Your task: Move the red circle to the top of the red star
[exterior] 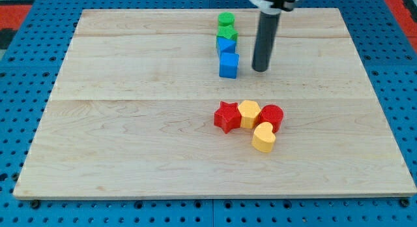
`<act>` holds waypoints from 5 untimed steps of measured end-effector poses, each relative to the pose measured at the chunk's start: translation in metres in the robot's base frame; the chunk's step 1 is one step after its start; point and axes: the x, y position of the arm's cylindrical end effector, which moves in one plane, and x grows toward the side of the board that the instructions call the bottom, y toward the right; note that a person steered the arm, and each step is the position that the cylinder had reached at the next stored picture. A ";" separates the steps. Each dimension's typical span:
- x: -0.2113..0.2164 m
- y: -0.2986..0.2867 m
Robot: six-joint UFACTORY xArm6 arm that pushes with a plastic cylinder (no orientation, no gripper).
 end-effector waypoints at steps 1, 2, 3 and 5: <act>-0.003 -0.023; -0.009 -0.029; -0.003 0.014; 0.019 0.072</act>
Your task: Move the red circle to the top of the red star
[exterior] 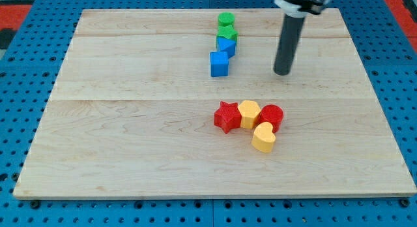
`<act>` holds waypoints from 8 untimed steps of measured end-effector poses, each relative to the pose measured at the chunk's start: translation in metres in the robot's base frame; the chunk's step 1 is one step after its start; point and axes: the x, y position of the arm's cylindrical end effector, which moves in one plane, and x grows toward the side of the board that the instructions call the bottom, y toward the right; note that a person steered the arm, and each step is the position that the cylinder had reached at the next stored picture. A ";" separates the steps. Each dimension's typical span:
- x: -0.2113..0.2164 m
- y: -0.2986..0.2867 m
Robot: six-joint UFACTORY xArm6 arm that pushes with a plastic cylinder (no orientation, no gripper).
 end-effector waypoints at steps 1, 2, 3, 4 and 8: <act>0.036 0.061; 0.084 0.089; 0.129 0.034; 0.134 -0.006; 0.097 -0.029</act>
